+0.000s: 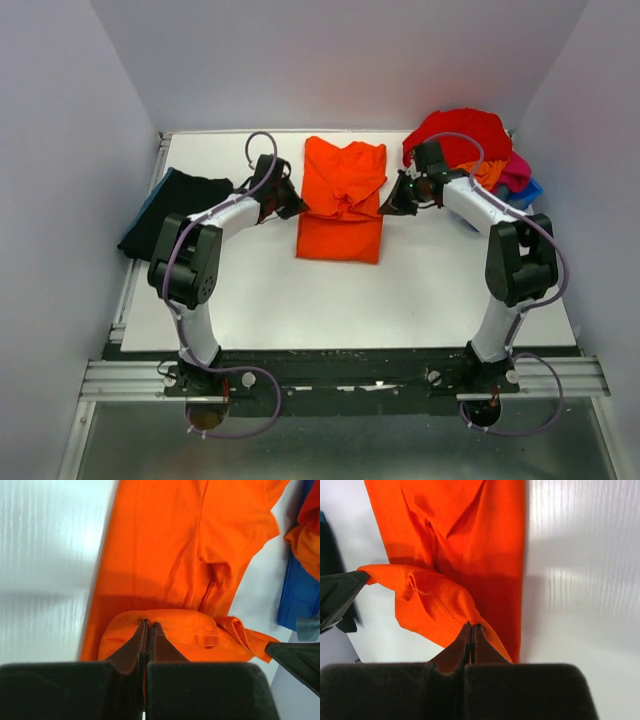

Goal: Fold and stack the t-shirts
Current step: Fold the folded rectangular tshirt in 1/3 of the way, then grab one side of the 2/3 rectangular tshirt with both arms

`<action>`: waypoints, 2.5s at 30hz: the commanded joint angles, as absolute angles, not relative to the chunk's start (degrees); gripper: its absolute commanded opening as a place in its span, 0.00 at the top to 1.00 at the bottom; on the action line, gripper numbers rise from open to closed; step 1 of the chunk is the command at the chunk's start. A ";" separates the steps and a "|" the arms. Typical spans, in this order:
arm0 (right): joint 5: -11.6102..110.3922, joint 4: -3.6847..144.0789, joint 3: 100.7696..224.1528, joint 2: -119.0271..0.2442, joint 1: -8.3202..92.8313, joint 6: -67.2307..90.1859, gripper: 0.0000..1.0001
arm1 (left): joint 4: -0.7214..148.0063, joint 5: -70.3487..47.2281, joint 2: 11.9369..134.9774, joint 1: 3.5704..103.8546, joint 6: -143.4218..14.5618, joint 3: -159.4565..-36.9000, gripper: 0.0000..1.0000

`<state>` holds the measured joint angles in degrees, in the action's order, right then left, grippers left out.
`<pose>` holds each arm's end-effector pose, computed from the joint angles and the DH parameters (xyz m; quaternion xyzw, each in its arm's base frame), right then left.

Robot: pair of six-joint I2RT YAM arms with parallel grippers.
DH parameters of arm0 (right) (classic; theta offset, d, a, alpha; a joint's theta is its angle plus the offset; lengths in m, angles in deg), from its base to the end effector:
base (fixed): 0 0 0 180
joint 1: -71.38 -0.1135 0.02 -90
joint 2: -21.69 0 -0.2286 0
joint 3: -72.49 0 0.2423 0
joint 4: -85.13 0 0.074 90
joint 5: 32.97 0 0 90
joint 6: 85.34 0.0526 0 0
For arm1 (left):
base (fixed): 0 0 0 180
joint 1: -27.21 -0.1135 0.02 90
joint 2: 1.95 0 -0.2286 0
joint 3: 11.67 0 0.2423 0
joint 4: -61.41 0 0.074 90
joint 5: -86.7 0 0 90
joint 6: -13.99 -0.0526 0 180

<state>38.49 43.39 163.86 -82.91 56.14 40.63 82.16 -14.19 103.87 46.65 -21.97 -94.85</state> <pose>0.3667 0.1172 0.1778 0.1216 0.9345 0.2669 0.2015 0.3713 -0.1416 0.1539 -0.2360 0.8841 -0.3054 0.2635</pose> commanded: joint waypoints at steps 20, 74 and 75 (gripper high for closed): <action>37.34 36.51 183.16 -98.02 58.99 37.10 0.99 | 83.48 -14.37 115.82 43.91 -23.45 -112.14 1.00; 31.28 51.90 148.35 -85.71 54.77 36.48 0.61 | 80.76 -15.69 94.99 46.29 -30.66 -77.16 0.41; 31.63 51.98 147.92 -85.71 54.77 36.57 0.62 | 80.67 -15.60 94.99 46.29 -30.66 -77.07 0.42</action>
